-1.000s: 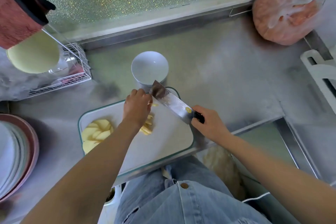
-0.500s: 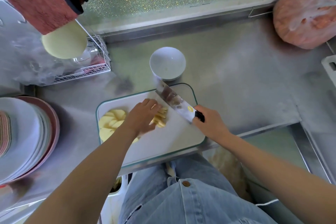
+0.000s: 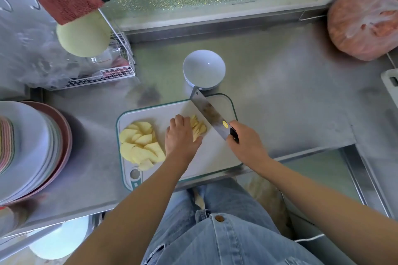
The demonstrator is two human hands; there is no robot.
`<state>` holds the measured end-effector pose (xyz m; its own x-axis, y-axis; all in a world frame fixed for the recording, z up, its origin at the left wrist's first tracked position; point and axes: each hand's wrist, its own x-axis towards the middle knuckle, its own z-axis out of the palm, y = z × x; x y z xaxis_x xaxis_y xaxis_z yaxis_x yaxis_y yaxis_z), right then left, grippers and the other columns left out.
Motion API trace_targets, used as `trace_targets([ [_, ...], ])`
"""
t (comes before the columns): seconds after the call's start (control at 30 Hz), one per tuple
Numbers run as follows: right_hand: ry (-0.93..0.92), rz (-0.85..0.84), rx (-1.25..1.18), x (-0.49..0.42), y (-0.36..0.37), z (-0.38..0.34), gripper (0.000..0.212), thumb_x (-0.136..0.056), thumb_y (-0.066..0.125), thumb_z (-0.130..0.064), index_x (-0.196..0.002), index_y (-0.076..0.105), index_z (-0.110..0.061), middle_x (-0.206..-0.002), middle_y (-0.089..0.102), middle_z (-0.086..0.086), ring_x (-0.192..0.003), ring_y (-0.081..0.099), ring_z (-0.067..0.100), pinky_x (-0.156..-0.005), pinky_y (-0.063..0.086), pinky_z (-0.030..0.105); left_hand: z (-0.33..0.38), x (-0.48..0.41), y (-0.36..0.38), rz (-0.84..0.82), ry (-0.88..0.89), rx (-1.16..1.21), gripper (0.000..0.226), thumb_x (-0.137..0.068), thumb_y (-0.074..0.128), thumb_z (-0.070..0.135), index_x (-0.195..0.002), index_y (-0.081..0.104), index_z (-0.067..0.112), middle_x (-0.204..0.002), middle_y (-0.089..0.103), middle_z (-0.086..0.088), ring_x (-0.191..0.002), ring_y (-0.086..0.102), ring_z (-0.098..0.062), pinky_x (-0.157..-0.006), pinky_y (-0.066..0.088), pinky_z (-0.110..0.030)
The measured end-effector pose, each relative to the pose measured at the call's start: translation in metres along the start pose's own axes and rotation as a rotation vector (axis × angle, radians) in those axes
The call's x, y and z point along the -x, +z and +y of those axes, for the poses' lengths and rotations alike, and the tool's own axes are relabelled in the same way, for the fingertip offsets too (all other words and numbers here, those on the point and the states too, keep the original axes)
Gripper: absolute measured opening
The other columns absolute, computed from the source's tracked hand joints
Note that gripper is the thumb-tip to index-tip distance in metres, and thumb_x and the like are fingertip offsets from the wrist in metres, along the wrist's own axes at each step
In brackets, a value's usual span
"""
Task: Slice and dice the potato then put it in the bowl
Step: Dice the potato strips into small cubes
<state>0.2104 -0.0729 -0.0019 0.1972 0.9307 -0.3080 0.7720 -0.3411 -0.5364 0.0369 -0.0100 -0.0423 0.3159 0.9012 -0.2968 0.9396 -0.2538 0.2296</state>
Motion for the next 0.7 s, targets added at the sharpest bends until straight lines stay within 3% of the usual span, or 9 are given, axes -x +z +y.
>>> trace_targets([
  [0.1, -0.021, -0.129, 0.141, 0.001, 0.005, -0.004, 0.010, -0.093, 0.046, -0.022, -0.090, 0.037, -0.018, -0.060, 0.042, -0.003, -0.059, 0.042, 0.024, -0.055, 0.032, 0.033, -0.015, 0.006, -0.002, 0.023, 0.038, 0.002, 0.071, -0.085, 0.056, 0.057, -0.140, 0.035, 0.016, -0.136, 0.037, -0.006, -0.121, 0.037, -0.026, -0.099, 0.037, -0.036],
  [0.23, -0.044, -0.192, 0.238, -0.001, 0.010, -0.012, 0.018, -0.098, 0.038, -0.021, -0.109, 0.047, -0.010, -0.061, 0.043, 0.000, -0.060, 0.044, 0.026, -0.056, 0.033, 0.033, -0.023, 0.008, -0.004, -0.005, 0.102, -0.002, 0.061, -0.092, 0.054, 0.050, -0.142, 0.035, 0.022, -0.141, 0.036, -0.003, -0.126, 0.035, -0.024, -0.104, 0.035, -0.035],
  [0.33, -0.072, -0.134, 0.233, -0.003, 0.005, -0.018, 0.008, -0.097, 0.039, -0.021, -0.095, 0.043, -0.015, -0.058, 0.039, -0.002, -0.057, 0.042, 0.026, -0.054, 0.029, 0.033, -0.024, 0.009, -0.005, 0.004, 0.162, -0.021, 0.057, -0.094, 0.053, 0.041, -0.144, 0.033, 0.022, -0.144, 0.034, -0.002, -0.129, 0.033, -0.023, -0.106, 0.033, -0.035],
  [0.47, -0.080, -0.140, 0.237, -0.003, -0.003, -0.024, 0.014, -0.096, 0.040, -0.021, -0.085, 0.032, -0.018, -0.056, 0.039, -0.001, -0.053, 0.040, 0.024, -0.052, 0.027, 0.033, -0.024, 0.010, -0.005, -0.006, 0.178, 0.038, 0.069, -0.088, 0.058, 0.045, -0.145, 0.032, 0.017, -0.148, 0.032, -0.003, -0.134, 0.030, -0.024, -0.108, 0.030, -0.037],
  [0.6, -0.069, -0.153, 0.303, -0.005, -0.004, -0.029, 0.014, -0.096, 0.040, -0.023, -0.085, 0.034, -0.017, -0.058, 0.041, -0.001, -0.055, 0.042, 0.025, -0.052, 0.030, 0.033, -0.018, 0.003, -0.003, 0.016, 0.188, 0.092, 0.062, -0.091, 0.058, 0.044, -0.142, 0.040, 0.015, -0.148, 0.039, -0.001, -0.134, 0.033, -0.023, -0.108, 0.030, -0.035],
  [0.7, -0.090, -0.147, 0.332, -0.006, -0.004, -0.035, 0.013, -0.097, 0.040, -0.023, -0.087, 0.034, -0.018, -0.058, 0.040, -0.002, -0.054, 0.040, 0.020, -0.050, 0.027, 0.032, -0.016, -0.002, -0.001, 0.066, 0.208, 0.107, 0.049, -0.088, 0.066, 0.031, -0.130, 0.056, 0.008, -0.134, 0.055, -0.005, -0.123, 0.048, -0.028, -0.099, 0.041, -0.038],
])
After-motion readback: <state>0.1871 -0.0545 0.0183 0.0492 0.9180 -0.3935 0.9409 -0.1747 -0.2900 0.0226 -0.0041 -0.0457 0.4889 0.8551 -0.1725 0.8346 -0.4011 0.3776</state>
